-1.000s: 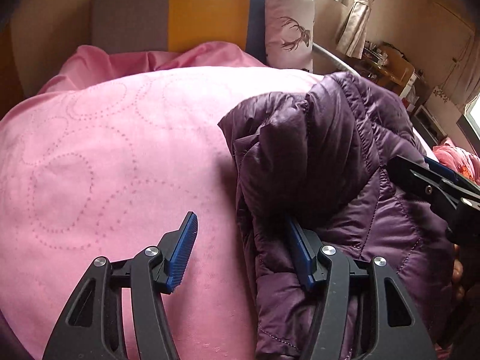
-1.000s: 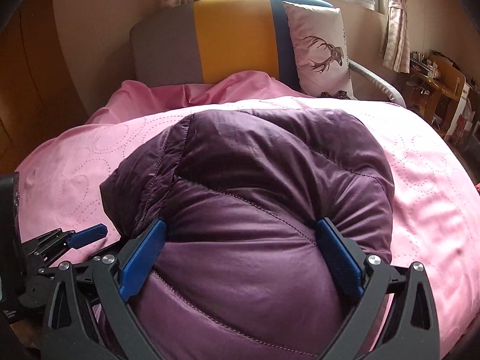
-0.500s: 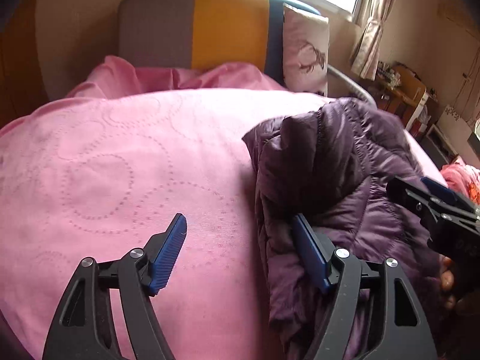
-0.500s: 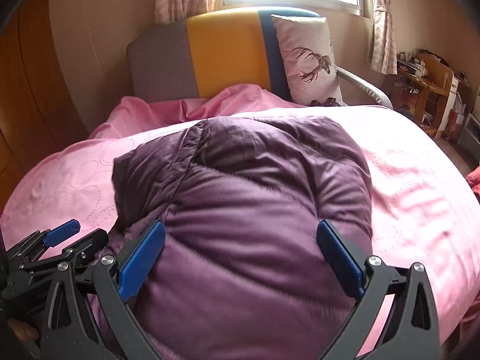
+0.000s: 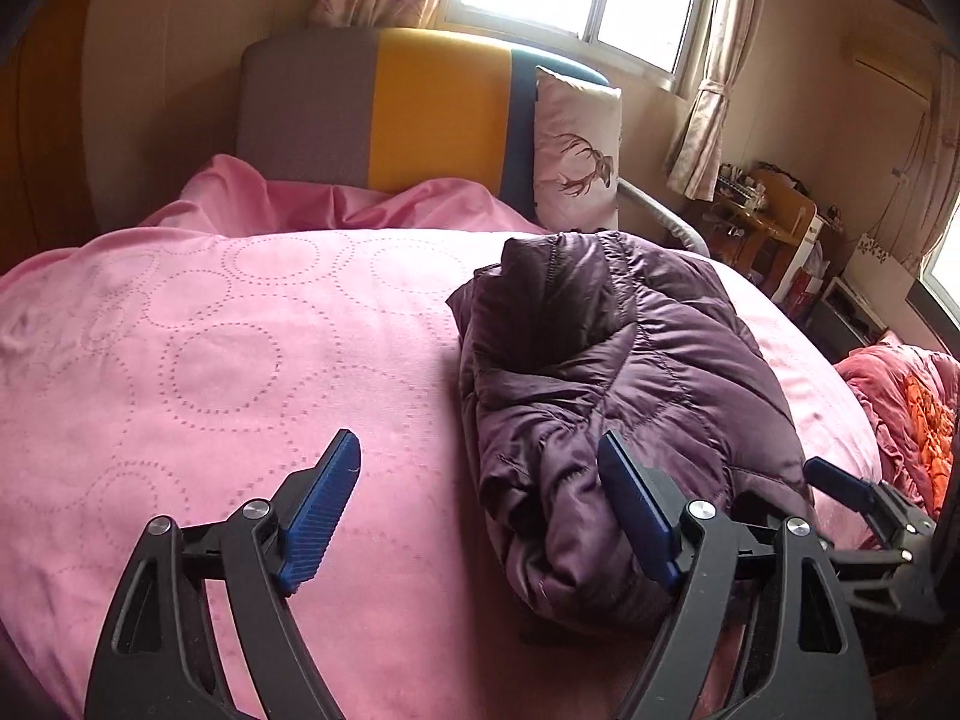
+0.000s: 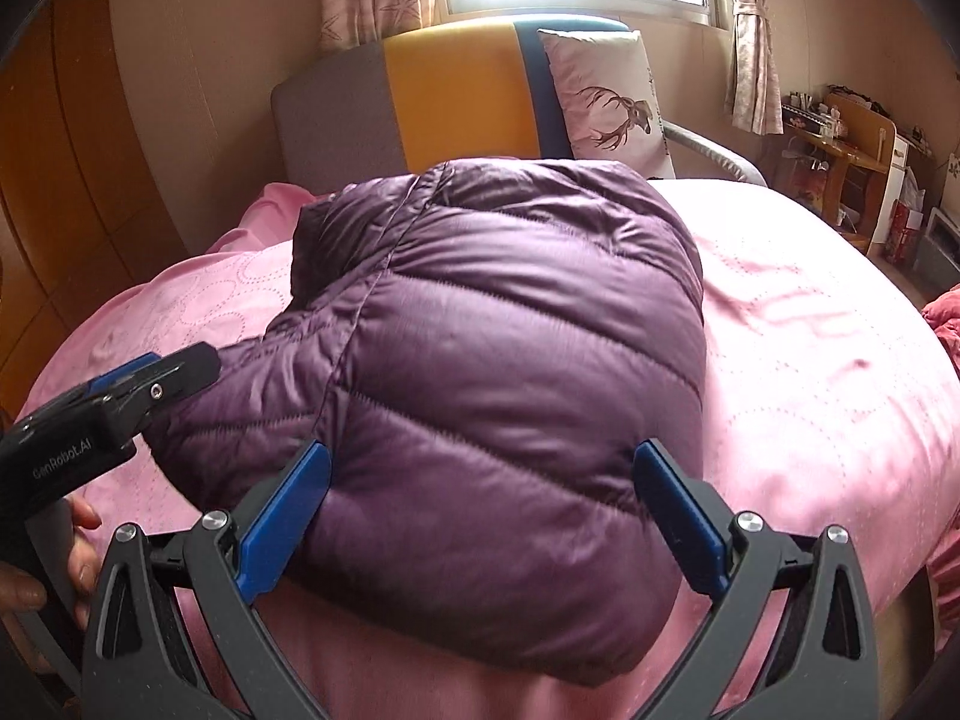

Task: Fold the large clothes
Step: 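Open both grippers and pull them back from the folded jacket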

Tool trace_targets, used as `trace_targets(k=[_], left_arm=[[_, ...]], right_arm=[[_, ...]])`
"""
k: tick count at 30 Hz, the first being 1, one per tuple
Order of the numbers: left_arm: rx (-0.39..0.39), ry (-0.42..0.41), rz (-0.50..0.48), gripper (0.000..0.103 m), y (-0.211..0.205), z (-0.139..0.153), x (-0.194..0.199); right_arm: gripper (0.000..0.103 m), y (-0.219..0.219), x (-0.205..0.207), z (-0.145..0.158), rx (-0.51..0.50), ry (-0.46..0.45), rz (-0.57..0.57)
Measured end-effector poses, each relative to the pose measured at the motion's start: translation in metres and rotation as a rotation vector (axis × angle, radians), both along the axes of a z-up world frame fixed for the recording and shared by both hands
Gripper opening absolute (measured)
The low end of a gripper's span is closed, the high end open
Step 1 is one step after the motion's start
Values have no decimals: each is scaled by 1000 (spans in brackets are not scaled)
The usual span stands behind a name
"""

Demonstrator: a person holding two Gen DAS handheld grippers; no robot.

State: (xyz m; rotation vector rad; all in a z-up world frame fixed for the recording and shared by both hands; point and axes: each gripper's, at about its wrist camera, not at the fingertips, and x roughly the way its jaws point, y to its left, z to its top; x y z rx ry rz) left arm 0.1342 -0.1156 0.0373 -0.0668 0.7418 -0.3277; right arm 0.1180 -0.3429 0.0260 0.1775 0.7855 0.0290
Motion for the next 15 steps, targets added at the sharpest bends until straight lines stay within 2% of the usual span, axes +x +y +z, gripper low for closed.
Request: trace_targets(k=[6, 10, 15], left_arm=[[51, 4, -39, 80, -14, -9, -5], [67, 58, -43, 80, -15, -26, 1], [49, 132, -42, 80, -13, -55, 11]], right_arm=[[101, 4, -11, -7, 7, 8, -5], [101, 9, -13, -15, -3, 20, -1], [101, 23, -11, -34, -88, 42, 17]])
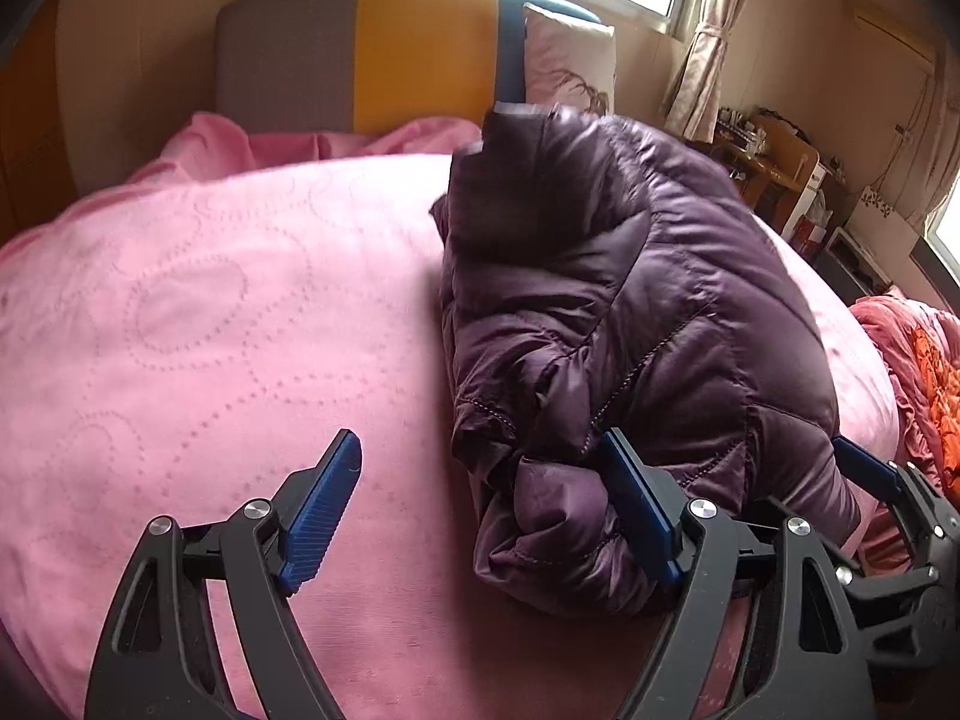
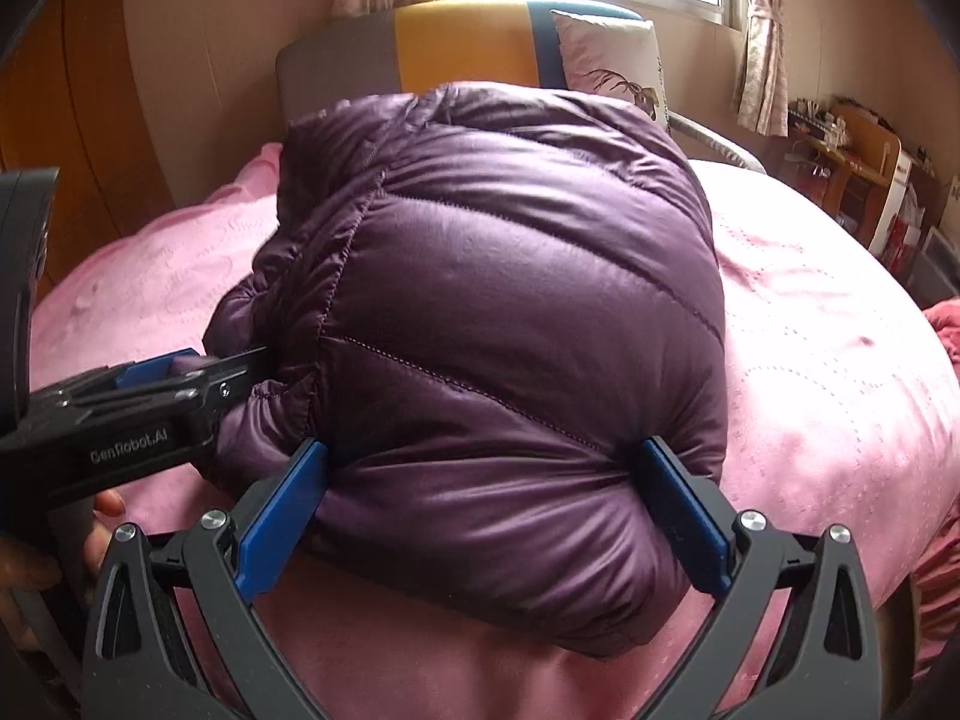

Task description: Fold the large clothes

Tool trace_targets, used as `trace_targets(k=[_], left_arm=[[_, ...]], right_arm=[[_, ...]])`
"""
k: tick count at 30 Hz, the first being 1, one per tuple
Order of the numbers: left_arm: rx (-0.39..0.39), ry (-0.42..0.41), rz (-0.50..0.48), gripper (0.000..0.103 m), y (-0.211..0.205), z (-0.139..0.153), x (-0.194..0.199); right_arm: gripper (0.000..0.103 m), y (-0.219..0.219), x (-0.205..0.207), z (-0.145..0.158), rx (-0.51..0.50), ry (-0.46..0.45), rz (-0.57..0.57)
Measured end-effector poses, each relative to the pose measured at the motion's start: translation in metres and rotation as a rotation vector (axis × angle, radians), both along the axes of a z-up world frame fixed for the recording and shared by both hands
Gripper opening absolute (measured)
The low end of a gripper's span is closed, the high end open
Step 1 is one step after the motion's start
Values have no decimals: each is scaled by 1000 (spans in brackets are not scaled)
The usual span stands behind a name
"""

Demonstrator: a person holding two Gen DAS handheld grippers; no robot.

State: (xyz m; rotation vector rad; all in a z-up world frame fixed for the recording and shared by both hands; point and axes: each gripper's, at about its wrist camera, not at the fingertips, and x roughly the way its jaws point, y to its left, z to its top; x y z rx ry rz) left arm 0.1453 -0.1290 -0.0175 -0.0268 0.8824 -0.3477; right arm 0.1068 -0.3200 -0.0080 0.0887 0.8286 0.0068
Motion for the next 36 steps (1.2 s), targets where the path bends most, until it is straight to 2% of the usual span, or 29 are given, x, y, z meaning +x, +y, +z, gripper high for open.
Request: trace_targets(k=[2, 5, 8, 10, 13, 19, 26, 36], left_arm=[[-18, 30, 6, 80, 2, -13, 4], [-37, 22, 19, 80, 7, -10, 1], [-52, -9, 32, 80, 13, 0, -6], [-61, -30, 49, 85, 18, 8, -12], [-77, -65, 73, 89, 26, 20, -22], [-50, -128, 83, 92, 30, 41, -39], [-34, -207, 76, 99, 31, 60, -58], [-27, -208, 88, 99, 35, 65, -65]], right_arm=[[101, 4, -1, 3, -9, 2, -4], [101, 0, -5, 12, 25, 3, -8], [101, -4, -15, 25, 69, -17, -34], [101, -5, -20, 35, 77, -35, -55], [101, -3, -31, 49, 44, -75, -95], [101, -8, -44, 68, 21, -126, -219], [101, -12, -49, 75, 10, -129, -280], [101, -1, -53, 77, -16, -130, -270]])
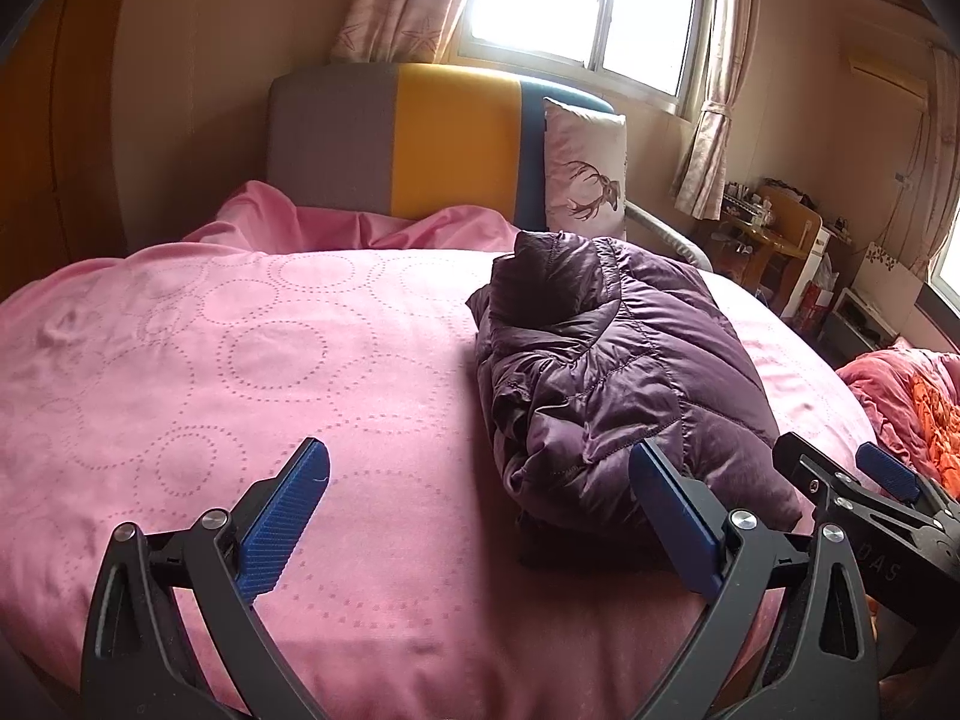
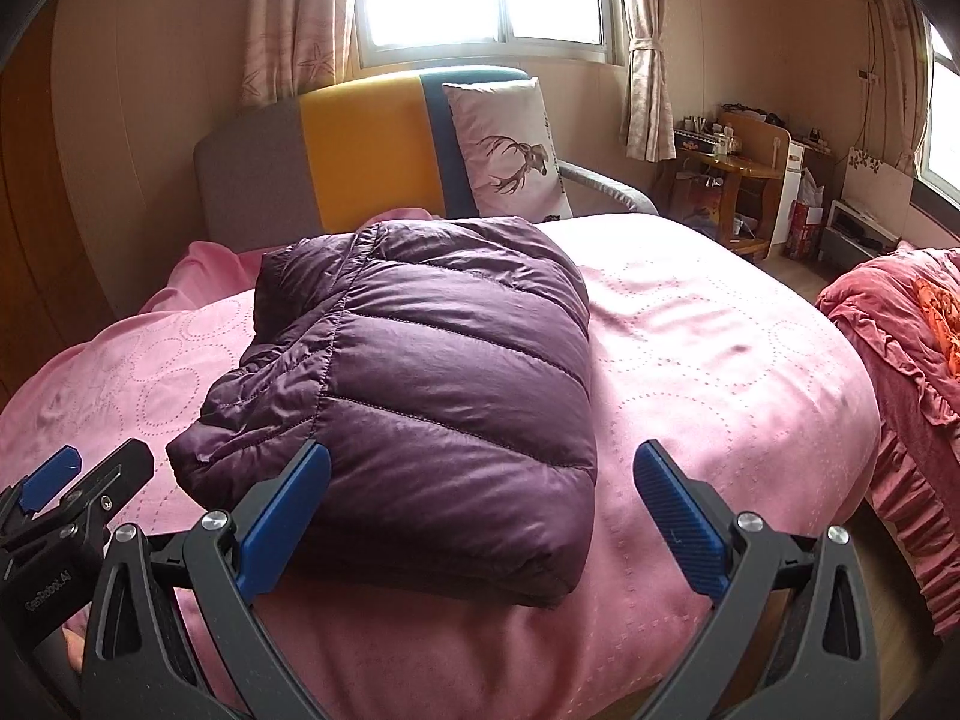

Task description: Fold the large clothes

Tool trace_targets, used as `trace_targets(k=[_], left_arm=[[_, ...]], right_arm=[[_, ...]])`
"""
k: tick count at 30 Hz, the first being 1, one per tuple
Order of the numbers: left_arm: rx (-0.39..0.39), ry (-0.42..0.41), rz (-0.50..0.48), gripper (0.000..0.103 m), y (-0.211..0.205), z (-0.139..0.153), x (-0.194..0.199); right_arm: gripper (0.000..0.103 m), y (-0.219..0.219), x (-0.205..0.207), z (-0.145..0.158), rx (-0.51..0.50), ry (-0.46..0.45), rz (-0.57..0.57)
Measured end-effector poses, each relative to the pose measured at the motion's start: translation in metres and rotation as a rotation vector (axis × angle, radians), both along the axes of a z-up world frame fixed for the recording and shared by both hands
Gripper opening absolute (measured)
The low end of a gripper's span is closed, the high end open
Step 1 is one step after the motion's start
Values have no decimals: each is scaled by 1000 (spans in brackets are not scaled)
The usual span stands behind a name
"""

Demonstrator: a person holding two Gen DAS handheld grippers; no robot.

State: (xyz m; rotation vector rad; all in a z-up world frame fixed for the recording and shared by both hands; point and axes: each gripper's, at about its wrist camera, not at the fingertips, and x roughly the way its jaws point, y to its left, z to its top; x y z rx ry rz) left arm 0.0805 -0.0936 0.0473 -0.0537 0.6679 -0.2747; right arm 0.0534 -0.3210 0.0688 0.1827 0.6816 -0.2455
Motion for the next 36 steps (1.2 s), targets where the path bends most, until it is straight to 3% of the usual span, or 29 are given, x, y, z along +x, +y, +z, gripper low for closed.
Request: trace_targets(k=[36], left_arm=[[78, -18, 35, 99, -4, 1, -13]], right_arm=[[101, 17, -1, -5, -37, 33, 9]])
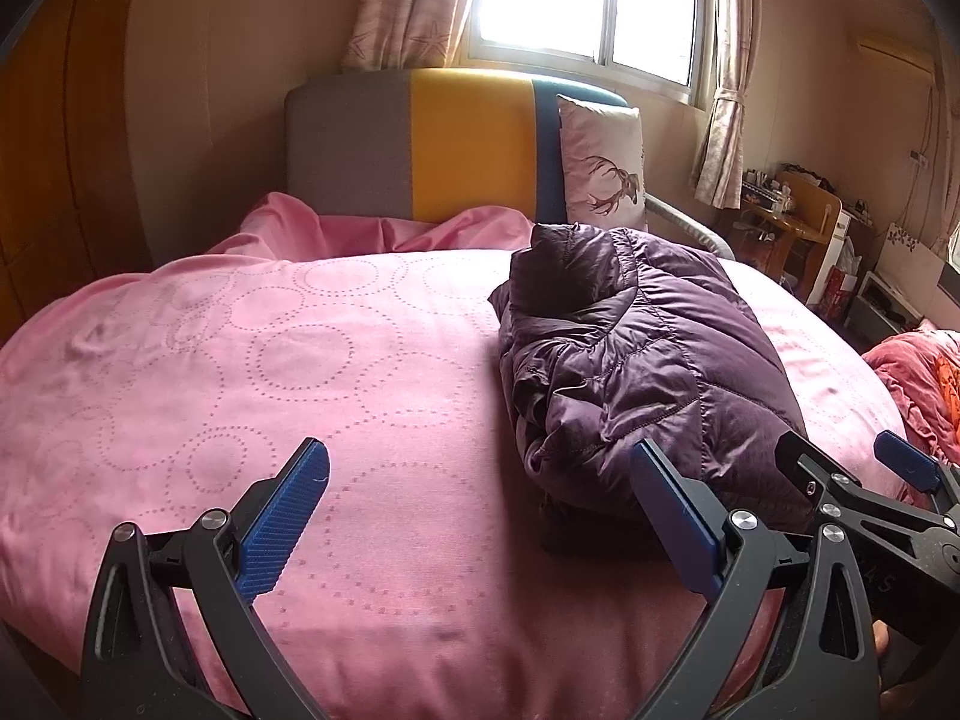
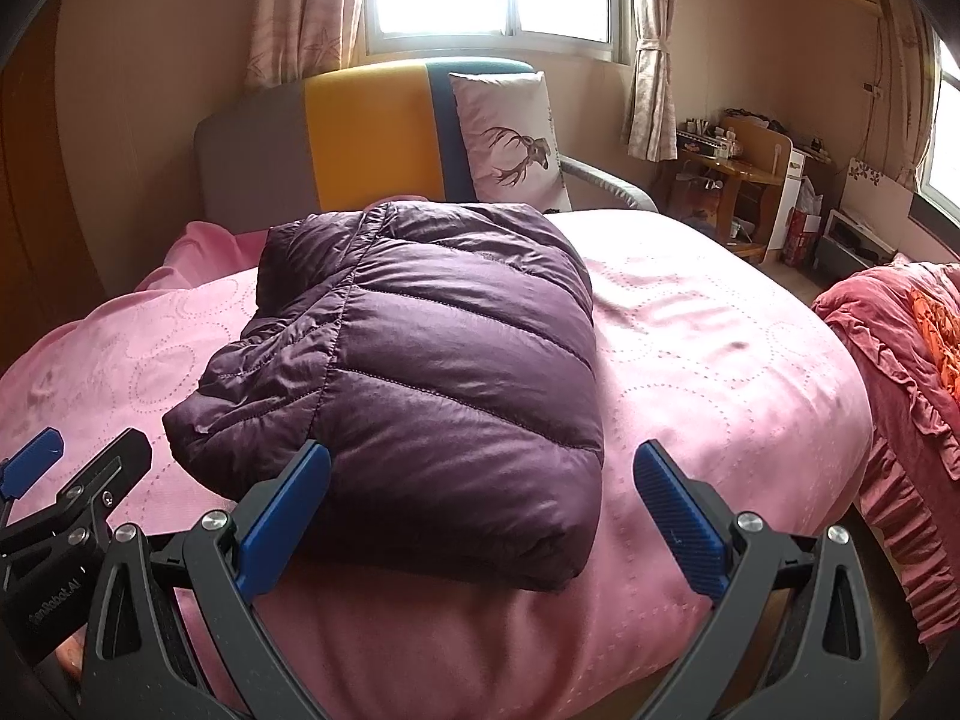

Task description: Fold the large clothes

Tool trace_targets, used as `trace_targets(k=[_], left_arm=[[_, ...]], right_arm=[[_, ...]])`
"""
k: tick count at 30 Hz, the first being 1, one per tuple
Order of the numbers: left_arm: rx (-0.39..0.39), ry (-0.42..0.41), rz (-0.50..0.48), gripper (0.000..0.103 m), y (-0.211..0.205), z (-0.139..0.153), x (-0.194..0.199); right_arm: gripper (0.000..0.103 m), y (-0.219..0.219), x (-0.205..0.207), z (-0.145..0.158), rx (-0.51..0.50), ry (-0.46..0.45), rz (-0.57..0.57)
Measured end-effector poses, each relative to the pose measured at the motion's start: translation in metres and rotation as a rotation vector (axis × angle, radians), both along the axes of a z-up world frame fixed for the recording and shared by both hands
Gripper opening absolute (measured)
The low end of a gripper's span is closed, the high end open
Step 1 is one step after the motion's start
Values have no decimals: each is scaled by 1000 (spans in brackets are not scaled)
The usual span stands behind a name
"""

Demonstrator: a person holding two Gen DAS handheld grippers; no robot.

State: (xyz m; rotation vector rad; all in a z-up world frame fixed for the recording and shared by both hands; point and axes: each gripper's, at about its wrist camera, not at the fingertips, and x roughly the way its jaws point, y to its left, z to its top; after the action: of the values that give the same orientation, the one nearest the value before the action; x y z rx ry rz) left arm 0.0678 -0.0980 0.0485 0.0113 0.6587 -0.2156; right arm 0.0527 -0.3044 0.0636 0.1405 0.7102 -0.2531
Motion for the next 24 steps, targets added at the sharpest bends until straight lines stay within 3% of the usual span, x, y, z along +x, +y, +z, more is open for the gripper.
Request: trace_targets(k=[24], left_arm=[[5, 3, -8, 99, -2, 0, -2]], right_arm=[[101, 2, 0, -6, -4, 7, 3]])
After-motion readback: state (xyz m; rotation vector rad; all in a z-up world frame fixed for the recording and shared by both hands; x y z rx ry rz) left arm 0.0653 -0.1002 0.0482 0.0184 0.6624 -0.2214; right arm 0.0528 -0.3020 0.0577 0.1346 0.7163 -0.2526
